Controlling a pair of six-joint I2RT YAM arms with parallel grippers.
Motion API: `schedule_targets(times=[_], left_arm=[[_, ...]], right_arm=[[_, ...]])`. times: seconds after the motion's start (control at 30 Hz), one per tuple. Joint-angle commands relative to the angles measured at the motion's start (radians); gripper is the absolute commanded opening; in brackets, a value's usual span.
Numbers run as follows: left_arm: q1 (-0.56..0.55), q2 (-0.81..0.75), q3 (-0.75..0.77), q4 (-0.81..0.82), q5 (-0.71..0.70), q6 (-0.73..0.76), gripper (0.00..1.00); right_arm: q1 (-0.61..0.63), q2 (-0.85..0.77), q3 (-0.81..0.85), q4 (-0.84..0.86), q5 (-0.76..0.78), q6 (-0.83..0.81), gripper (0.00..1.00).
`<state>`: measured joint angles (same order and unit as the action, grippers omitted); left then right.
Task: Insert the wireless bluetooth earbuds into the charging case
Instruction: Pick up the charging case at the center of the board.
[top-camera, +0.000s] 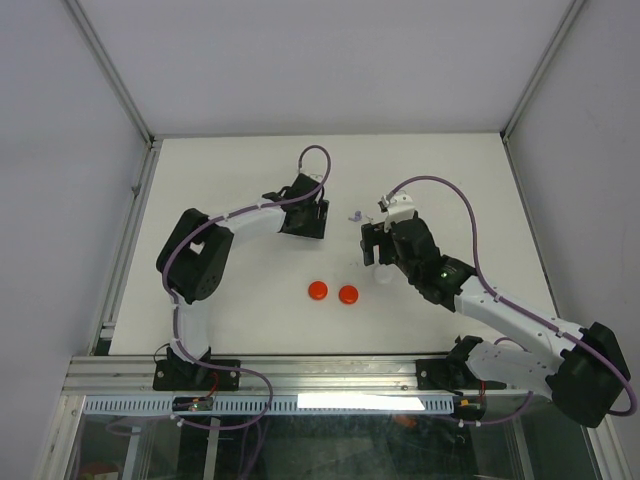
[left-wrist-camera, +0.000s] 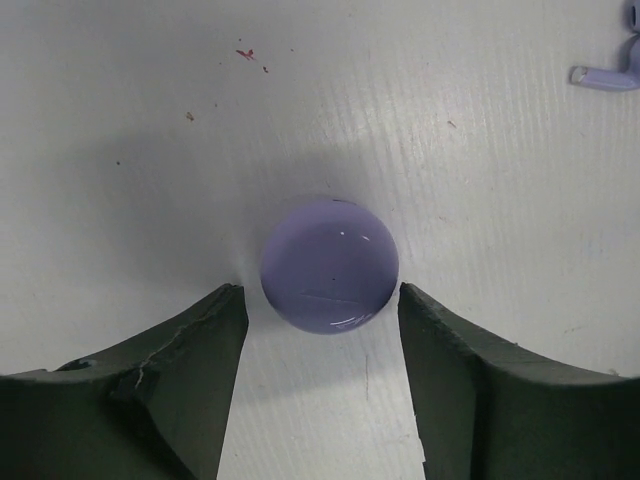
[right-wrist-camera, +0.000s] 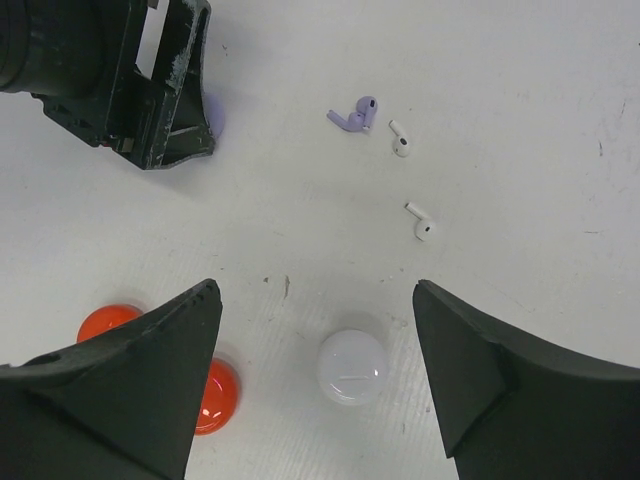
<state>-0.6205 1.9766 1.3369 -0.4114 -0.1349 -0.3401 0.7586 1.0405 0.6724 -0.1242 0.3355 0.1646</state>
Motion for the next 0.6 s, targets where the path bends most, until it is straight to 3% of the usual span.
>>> schedule_targets(times=[0.0, 0.17, 0.43, 0.57], left_arm=[[-0.009, 0.008, 0.013, 0.015, -0.007, 0.046, 0.58], [-0.011, -0.037, -0.020, 0.038, 0.009, 0.102, 0.44], [-0.012, -0.197, -0.135, 0.099, 0.033, 0.229, 0.39], [-0.026, -0.302, -0.209, 0.130, 0.074, 0.322, 0.39]], right_arm=[[-0.004, -0.023, 0.006, 0.050, -0.014, 0.020, 0.81], [-0.004, 0.010, 0.047, -0.003, -0.048, 0.022, 0.81], [-0.053, 0.012, 0.087, -0.047, -0.171, 0.032, 0.81], [-0.100, 0.026, 0.128, -0.076, -0.309, 0.039, 0.82]])
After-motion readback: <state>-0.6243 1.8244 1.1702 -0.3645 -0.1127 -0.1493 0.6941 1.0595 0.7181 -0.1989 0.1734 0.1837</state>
